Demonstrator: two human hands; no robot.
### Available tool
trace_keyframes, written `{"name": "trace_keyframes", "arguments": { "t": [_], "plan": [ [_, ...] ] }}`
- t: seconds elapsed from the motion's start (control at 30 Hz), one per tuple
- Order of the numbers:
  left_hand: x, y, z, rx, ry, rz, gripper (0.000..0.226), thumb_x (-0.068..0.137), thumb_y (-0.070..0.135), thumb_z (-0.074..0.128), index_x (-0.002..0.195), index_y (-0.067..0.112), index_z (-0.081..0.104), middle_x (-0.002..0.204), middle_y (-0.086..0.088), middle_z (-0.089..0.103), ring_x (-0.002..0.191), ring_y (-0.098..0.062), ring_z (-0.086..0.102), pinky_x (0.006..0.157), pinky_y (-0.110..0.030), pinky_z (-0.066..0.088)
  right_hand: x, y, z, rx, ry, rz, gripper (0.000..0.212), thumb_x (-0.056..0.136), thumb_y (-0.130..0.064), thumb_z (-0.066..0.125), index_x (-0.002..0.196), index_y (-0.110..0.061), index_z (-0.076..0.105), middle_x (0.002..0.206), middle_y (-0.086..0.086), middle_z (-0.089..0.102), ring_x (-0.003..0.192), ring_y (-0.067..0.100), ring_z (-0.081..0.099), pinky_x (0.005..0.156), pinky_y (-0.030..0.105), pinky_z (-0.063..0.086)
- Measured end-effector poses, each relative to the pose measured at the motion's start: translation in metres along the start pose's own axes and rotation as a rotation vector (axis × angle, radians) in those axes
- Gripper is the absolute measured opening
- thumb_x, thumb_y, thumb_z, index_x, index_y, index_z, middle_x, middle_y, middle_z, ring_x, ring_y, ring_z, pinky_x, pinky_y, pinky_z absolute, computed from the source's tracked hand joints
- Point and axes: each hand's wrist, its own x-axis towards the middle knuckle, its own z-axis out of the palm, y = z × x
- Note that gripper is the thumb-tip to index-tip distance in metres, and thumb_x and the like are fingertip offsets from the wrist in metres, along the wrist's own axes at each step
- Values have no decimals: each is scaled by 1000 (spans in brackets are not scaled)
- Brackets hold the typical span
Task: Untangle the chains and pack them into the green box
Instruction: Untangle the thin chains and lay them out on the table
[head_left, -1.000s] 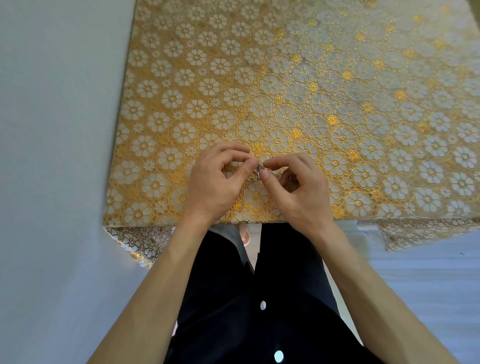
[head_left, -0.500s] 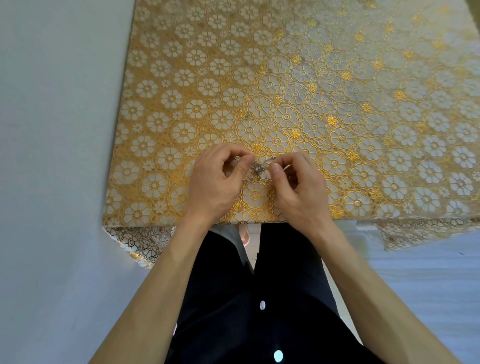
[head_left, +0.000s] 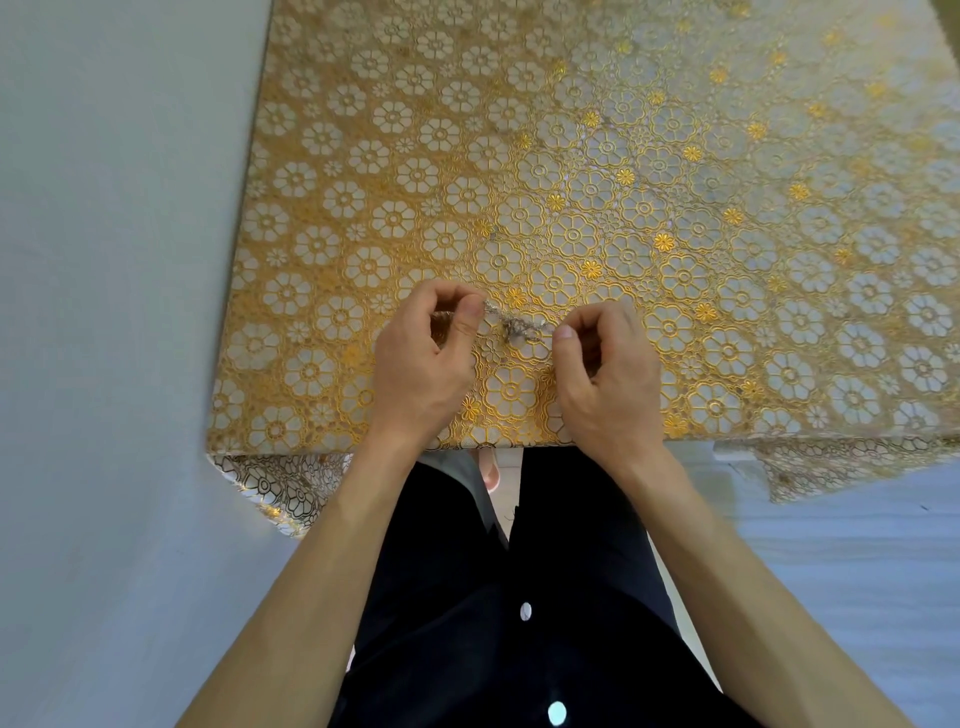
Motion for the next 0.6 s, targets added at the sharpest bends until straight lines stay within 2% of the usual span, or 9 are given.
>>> {"name": "trace_keyframes", "arguments": {
  "t": [0.1, 0.17, 0.3, 0.47, 0.53, 0.6],
  "plan": [
    [-1, 3, -2, -49, 41, -14, 13, 103, 33, 54, 101, 23, 62, 82, 13, 64, 65, -3, 55, 61, -24, 44, 0, 0, 1, -2, 9, 18, 6, 94, -16, 55, 90, -12, 57, 89, -4, 52, 72, 4, 47, 67, 10, 37],
    [-1, 4, -2, -77, 84, -16, 10, 104, 29, 53, 100, 22, 59, 85, 13, 65, 71, -7, 59, 65, -29, 50, 0, 1, 2, -2, 41, 25, 5, 94, -15, 55, 90, -12, 57, 91, -2, 53, 76, -3, 48, 69, 8, 35],
    [-1, 5, -3, -116, 140, -14, 12, 105, 22, 51, 105, 12, 57, 94, 11, 68, 81, -3, 65, 71, -16, 52, 0, 0, 2, -12, 91, 45, 7, 93, -10, 54, 89, -15, 53, 92, -2, 51, 80, -7, 46, 70, 8, 35],
    [0, 1, -3, -112, 147, -20, 12, 105, 23, 51, 106, 13, 57, 94, 12, 70, 92, -4, 68, 84, -29, 57, -1, 0, 3, -45, 102, 53, 3, 94, -14, 54, 92, -13, 55, 95, -3, 49, 81, -9, 47, 68, 10, 39],
    [0, 2, -3, -121, 140, -13, 10, 105, 23, 51, 105, 15, 57, 92, 12, 70, 90, -7, 69, 82, -31, 57, -1, 1, 4, -54, 104, 47, 5, 95, -15, 54, 93, -11, 56, 96, -1, 50, 80, -6, 47, 68, 11, 40],
    [-1, 4, -3, -103, 104, -2, 8, 104, 24, 54, 100, 20, 60, 89, 13, 71, 83, -10, 68, 74, -26, 55, -1, 1, 4, -58, 108, 26, 7, 94, -15, 57, 95, -9, 60, 97, -1, 53, 77, 1, 49, 69, 15, 44]
  ]
}}
